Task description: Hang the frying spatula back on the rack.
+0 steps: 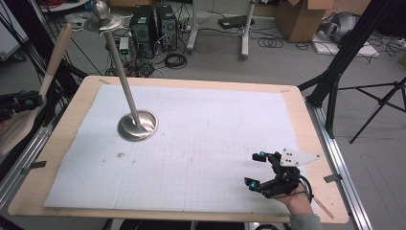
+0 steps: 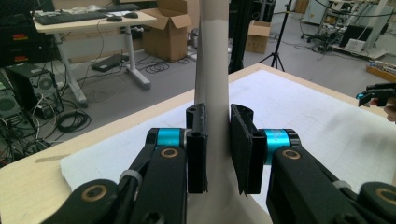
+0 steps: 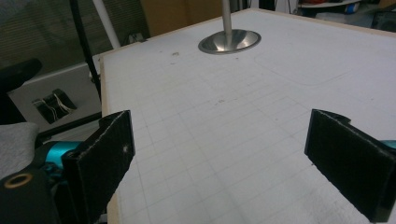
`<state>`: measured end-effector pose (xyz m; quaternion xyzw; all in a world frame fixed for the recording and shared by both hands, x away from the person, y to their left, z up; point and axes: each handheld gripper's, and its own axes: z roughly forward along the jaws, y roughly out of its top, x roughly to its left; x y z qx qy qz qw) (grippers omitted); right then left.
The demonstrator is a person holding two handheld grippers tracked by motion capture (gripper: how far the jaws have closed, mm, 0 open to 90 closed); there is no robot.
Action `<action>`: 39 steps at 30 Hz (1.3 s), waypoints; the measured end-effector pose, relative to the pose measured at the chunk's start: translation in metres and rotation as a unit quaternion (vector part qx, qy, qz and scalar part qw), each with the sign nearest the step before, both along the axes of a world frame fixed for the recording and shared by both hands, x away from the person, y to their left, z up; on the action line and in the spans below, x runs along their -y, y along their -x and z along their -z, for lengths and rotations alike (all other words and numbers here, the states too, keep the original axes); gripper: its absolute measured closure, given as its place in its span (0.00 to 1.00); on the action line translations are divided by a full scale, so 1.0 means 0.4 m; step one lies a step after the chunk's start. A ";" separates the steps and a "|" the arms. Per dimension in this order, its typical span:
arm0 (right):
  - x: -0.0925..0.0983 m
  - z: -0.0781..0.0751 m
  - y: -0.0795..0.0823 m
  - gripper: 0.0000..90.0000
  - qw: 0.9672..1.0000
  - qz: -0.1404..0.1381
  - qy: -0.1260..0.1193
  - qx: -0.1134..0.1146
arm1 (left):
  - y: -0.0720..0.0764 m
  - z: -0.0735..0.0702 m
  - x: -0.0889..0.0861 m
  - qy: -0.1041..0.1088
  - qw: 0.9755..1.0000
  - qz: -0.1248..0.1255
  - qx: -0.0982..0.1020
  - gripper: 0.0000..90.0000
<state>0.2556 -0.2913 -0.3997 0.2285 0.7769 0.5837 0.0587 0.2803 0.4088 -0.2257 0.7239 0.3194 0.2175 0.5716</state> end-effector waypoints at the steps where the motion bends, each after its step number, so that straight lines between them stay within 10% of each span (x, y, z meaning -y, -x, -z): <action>1: 0.000 0.000 0.000 0.08 1.000 0.000 0.000 0.000 | -0.001 0.002 0.001 0.002 1.000 0.000 -0.001 0.85; 39: 0.003 0.002 -0.002 0.08 1.000 0.003 0.000 -0.004 | -0.069 0.051 0.100 -0.018 0.999 0.002 -0.026 0.85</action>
